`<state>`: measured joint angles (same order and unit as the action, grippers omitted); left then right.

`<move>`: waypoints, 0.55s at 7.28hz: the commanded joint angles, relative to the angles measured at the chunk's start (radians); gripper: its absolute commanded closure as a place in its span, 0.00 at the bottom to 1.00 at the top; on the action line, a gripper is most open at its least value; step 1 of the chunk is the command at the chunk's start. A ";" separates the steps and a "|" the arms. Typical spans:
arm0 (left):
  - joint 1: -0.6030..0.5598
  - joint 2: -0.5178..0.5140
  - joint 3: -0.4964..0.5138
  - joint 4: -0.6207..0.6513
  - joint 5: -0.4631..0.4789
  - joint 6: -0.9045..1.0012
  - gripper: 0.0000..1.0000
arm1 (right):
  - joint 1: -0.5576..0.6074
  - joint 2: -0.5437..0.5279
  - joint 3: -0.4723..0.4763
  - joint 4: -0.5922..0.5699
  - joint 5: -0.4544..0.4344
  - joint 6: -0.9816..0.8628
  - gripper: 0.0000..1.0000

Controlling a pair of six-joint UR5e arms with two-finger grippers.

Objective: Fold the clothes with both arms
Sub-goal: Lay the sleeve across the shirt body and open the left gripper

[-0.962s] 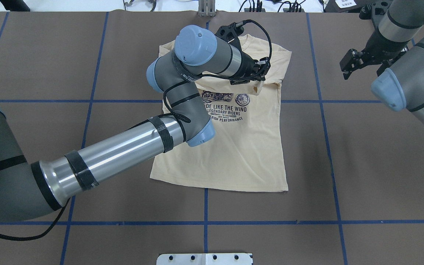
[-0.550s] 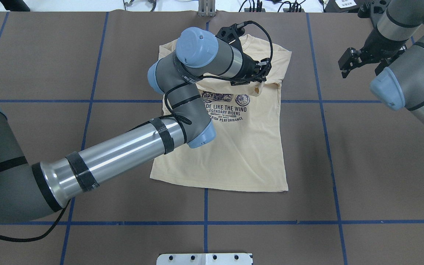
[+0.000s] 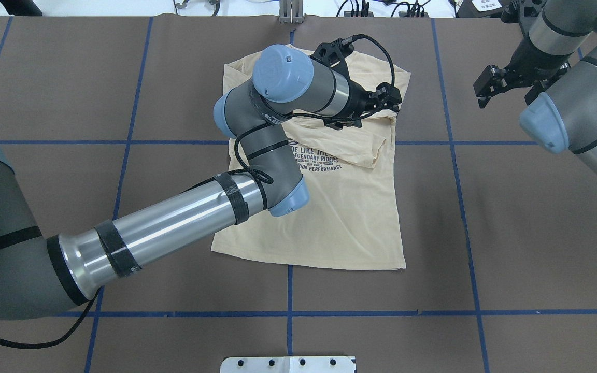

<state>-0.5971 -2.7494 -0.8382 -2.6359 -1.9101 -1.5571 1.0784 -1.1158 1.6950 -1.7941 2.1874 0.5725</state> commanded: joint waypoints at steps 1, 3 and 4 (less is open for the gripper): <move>-0.004 0.058 -0.080 0.017 -0.004 -0.001 0.00 | 0.001 0.004 0.008 0.005 0.063 0.006 0.00; -0.009 0.186 -0.291 0.220 -0.013 0.000 0.00 | -0.012 -0.030 0.047 0.150 0.094 0.192 0.00; -0.010 0.254 -0.418 0.326 -0.010 0.008 0.00 | -0.072 -0.063 0.087 0.241 0.085 0.308 0.00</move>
<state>-0.6053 -2.5718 -1.1162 -2.4383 -1.9212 -1.5558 1.0566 -1.1468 1.7434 -1.6595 2.2731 0.7447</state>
